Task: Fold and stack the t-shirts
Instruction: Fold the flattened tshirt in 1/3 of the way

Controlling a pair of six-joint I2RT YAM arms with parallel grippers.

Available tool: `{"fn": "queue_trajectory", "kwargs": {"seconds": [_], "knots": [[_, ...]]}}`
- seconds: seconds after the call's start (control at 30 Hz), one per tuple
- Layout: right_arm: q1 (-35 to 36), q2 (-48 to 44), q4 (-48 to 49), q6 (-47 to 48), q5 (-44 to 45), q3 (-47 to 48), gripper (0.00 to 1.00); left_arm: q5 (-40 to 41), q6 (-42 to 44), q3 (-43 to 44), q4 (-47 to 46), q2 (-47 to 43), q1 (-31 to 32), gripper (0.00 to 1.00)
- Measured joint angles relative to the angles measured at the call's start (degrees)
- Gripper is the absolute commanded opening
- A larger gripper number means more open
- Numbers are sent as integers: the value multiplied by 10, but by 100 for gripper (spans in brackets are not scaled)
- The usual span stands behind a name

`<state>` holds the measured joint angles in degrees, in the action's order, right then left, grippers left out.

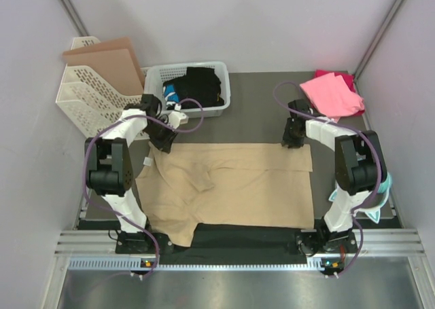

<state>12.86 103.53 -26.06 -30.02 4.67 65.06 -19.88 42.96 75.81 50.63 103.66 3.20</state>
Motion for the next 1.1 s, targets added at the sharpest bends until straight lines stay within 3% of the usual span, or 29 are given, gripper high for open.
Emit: {"fn": "queue_trajectory", "kwargs": {"seconds": [0.5, 0.7, 1.1], "knots": [[-19, 0, -3, 7, 22, 2, 31, 0, -8, 2, -27, 17, -6, 27], [-19, 0, -3, 9, 22, 2, 31, 15, 5, 3, -32, 66, -72, 27], [-19, -2, 1, 9, 21, -2, 31, 50, 56, 16, -26, 66, -147, 26]]}}
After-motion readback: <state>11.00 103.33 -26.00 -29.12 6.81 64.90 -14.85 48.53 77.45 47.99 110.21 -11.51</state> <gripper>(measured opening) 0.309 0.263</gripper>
